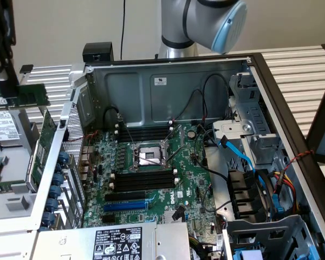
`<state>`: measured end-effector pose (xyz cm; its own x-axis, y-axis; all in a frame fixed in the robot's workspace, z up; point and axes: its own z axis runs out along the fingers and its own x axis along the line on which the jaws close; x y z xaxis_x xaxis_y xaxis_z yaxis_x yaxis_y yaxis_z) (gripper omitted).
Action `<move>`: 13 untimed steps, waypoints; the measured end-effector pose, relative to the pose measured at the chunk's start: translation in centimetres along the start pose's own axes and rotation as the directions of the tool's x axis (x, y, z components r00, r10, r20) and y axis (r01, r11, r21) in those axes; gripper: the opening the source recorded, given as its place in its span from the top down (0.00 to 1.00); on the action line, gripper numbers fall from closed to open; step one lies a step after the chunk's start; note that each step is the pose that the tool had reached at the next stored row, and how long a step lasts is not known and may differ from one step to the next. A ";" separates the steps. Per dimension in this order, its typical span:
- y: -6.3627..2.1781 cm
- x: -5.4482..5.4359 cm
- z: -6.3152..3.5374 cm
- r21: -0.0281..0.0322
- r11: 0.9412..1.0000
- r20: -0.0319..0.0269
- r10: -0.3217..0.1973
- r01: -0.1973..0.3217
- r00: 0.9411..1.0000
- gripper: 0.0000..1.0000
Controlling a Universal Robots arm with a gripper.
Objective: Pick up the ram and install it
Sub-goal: 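Pick up the ram and move it above insertion slot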
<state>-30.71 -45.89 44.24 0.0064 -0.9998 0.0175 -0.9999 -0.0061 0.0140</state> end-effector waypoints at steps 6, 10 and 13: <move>-2.45 0.0 -0.20 -0.002 1.000 0.006 -0.003 0.003 1.000 0.87; -2.78 0.1 -0.21 -0.002 1.000 0.007 -0.003 0.003 1.000 0.87; -3.84 0.1 -0.22 -0.005 1.000 0.007 -0.003 0.003 1.000 0.87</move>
<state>-26.87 -45.93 44.41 0.0094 -0.9999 0.0106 -0.9998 -0.0092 0.0189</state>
